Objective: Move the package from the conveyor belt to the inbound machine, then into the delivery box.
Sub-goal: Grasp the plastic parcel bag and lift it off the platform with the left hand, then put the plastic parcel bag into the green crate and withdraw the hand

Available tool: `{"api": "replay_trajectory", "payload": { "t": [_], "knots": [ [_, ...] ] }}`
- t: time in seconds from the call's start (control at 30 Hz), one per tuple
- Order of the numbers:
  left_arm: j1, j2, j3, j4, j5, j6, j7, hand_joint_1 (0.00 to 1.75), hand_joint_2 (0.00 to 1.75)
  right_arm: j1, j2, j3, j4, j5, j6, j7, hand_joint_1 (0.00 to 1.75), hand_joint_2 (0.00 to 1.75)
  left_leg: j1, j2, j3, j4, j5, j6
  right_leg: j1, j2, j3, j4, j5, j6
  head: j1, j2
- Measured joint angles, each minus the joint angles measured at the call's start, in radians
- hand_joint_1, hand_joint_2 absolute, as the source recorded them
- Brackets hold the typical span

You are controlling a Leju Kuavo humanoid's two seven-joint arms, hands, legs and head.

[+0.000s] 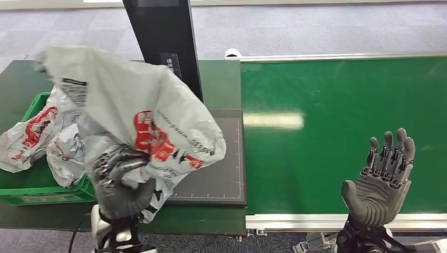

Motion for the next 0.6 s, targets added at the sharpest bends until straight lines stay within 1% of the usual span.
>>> {"api": "replay_trajectory", "payload": {
  "t": [0.07, 0.13, 0.23, 0.33, 0.4, 0.47, 0.53, 0.6],
  "knots": [
    [0.026, 0.005, 0.010, -0.092, -0.004, 0.000, 0.000, 1.75, 1.75, 0.001, 0.000, -0.009, -0.001, -0.001, 0.000, 0.000, 0.00, 1.75, 0.000, 0.000, 0.000, 0.000, 0.000, 0.000, 0.000, 0.000, 0.000, 0.000, 0.000, 0.000, 0.000, 0.000],
    [0.044, 0.009, 0.015, -0.158, -0.006, 0.000, 0.000, 1.75, 1.75, 0.002, 0.000, -0.015, -0.003, -0.001, 0.001, 0.000, 0.00, 1.75, 0.000, 0.000, 0.001, 0.000, 0.000, 0.000, 0.000, 0.000, 0.001, 0.000, 0.000, 0.000, 0.000, 0.000],
    [0.059, 0.014, 0.025, -0.214, -0.006, 0.000, 0.002, 1.75, 1.75, 0.002, 0.000, -0.022, -0.003, -0.002, 0.000, 0.000, 0.00, 1.75, 0.000, -0.001, 0.002, 0.000, 0.000, 0.000, 0.000, 0.000, 0.002, 0.000, 0.000, 0.000, 0.000, 0.000],
    [0.059, 0.010, 0.060, -0.255, 0.026, 0.000, 0.003, 1.75, 1.75, 0.006, 0.000, -0.026, -0.009, -0.006, -0.013, 0.000, 0.00, 1.75, 0.000, -0.001, 0.002, 0.000, 0.000, 0.000, 0.000, 0.000, 0.003, 0.000, 0.000, 0.000, 0.000, 0.000],
    [0.050, -0.001, 0.118, -0.286, 0.085, 0.000, 0.003, 1.75, 1.75, 0.015, 0.000, -0.027, -0.018, -0.013, -0.023, 0.000, 0.00, 1.75, 0.000, -0.001, 0.002, 0.000, 0.000, 0.000, 0.000, 0.000, 0.002, 0.000, 0.000, 0.000, 0.000, 0.000],
    [0.029, -0.006, 0.208, -0.297, 0.194, 0.001, 0.003, 1.75, 1.75, 0.026, 0.000, -0.028, -0.025, -0.023, -0.026, 0.000, 0.00, 1.75, 0.000, -0.001, 0.002, 0.000, 0.000, 0.000, 0.000, 0.000, 0.002, 0.000, 0.000, 0.000, 0.000, 0.000],
    [0.004, 0.001, 0.312, -0.279, 0.309, 0.001, 0.004, 1.75, 1.75, 0.033, 0.000, -0.030, -0.029, -0.031, -0.024, 0.000, 0.00, 1.75, 0.000, -0.001, 0.003, 0.000, 0.000, 0.000, 0.000, 0.000, 0.002, 0.000, 0.000, -0.001, 0.000, 0.000],
    [-0.025, 0.015, 0.407, -0.222, 0.366, 0.002, 0.004, 1.75, 1.75, 0.037, 0.000, -0.031, -0.031, -0.033, -0.018, 0.000, 0.00, 1.75, 0.001, 0.000, 0.003, 0.000, 0.000, 0.000, 0.001, 0.000, 0.002, 0.000, 0.000, -0.001, 0.000, 0.000]
  ]
}}
